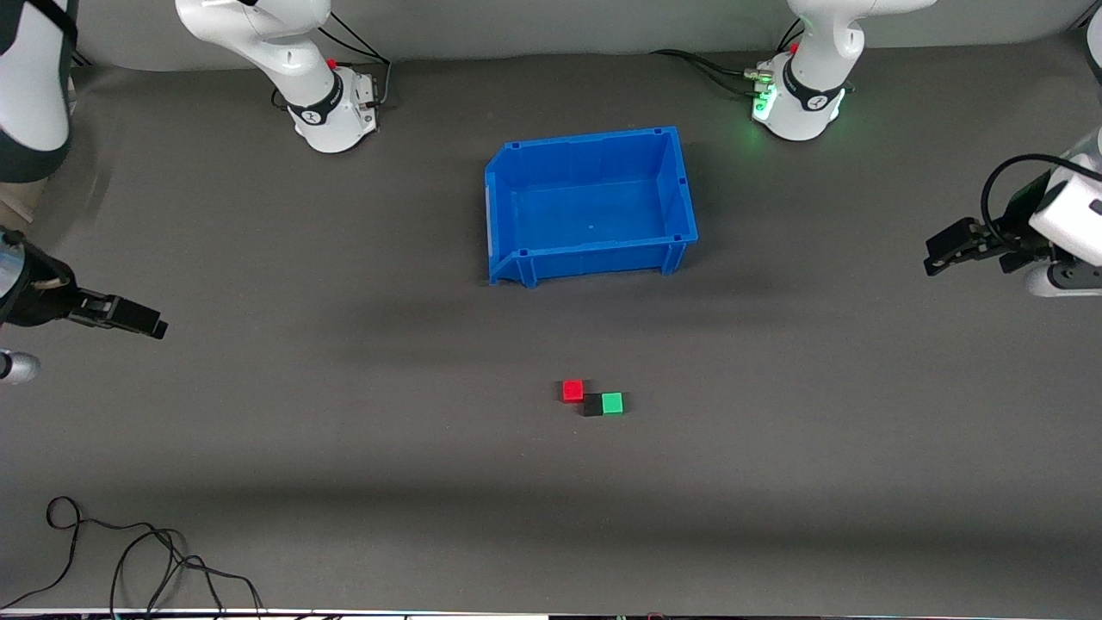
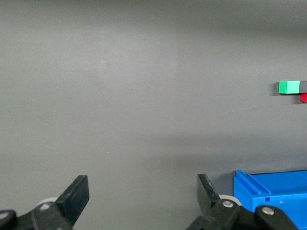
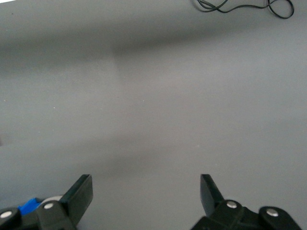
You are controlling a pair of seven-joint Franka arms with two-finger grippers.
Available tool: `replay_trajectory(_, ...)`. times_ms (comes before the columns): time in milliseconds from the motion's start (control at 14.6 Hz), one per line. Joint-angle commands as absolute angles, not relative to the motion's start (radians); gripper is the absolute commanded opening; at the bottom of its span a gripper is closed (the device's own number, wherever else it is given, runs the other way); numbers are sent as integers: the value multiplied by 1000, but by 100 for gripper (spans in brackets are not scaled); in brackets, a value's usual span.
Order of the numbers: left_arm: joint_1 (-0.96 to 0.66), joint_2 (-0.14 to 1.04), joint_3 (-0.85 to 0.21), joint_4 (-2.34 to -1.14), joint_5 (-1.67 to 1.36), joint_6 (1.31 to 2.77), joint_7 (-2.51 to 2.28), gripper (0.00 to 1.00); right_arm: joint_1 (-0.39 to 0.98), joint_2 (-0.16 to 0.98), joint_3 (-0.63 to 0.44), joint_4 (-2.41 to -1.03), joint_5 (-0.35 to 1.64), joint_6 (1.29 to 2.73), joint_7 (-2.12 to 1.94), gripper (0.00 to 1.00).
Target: Attach green and red cubes to black cube
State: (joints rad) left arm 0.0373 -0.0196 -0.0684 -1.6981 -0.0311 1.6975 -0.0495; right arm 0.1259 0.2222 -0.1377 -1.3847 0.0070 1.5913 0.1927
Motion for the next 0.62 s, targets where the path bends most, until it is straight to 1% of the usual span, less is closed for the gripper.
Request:
replay_trajectory(0, 25, -34, -63, -1698, -12, 1683, -2, 100, 147, 97, -140, -1566, -31, 1679, 170, 99)
replay_trajectory(206, 28, -28, -63, -1680, 1, 1661, 28, 100, 134, -4, -140, -1712, -50, 1739, 91, 99)
replay_trajectory(274, 29, -28, -61, -1671, 3, 1655, 28, 100, 124, -11, -140, -1716, -57, 1736, 72, 99)
replay_trajectory(411, 28, -26, -63, -1664, 3, 1655, 12, 100, 106, 1, -135, -1680, -57, 1724, 77, 99)
replay_trajectory(548, 28, -26, -63, -1663, 3, 1654, 26, 100, 63, 30, -121, -1602, -52, 1686, 74, 98)
